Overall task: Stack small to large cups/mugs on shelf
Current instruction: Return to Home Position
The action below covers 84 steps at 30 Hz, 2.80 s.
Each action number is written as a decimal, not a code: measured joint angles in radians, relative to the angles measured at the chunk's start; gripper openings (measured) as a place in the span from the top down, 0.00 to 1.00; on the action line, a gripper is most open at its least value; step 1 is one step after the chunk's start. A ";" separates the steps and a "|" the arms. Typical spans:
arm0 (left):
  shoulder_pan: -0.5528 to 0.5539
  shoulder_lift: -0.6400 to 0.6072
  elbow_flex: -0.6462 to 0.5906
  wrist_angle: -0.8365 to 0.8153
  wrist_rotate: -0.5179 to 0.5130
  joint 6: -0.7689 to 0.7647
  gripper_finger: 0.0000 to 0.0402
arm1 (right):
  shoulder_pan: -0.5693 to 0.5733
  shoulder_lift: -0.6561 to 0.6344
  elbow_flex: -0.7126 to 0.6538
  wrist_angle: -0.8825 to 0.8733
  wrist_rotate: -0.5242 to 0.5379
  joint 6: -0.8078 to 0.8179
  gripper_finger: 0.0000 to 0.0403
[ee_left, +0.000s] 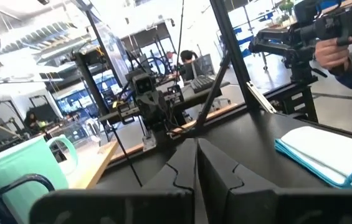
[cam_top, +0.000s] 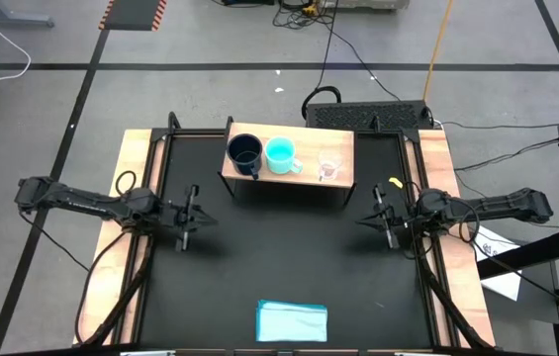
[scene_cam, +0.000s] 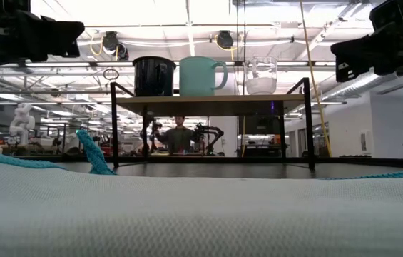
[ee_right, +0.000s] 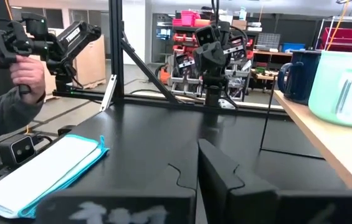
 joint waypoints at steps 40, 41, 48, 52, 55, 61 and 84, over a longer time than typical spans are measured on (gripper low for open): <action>0.000 -0.002 0.000 -0.104 -0.006 -0.106 0.91 | -0.001 0.000 -0.001 0.044 -0.002 0.113 1.00; 0.000 -0.002 0.000 -0.102 -0.006 -0.119 0.91 | -0.001 0.000 -0.001 0.044 -0.002 0.113 1.00; 0.000 -0.002 0.000 -0.109 -0.007 -0.133 0.91 | -0.001 0.000 -0.001 0.044 -0.002 0.113 1.00; 0.000 -0.002 0.000 -0.109 -0.007 -0.135 0.91 | -0.001 0.000 -0.001 0.044 -0.002 0.113 1.00; 0.000 -0.002 0.000 -0.109 -0.007 -0.135 0.91 | -0.001 0.000 -0.001 0.044 -0.002 0.113 1.00; 0.000 -0.002 0.000 -0.109 -0.007 -0.135 0.91 | -0.001 0.000 -0.001 0.043 -0.002 0.113 1.00; 0.000 -0.002 0.000 -0.110 -0.007 -0.135 0.91 | -0.001 0.000 -0.001 0.043 -0.002 0.113 1.00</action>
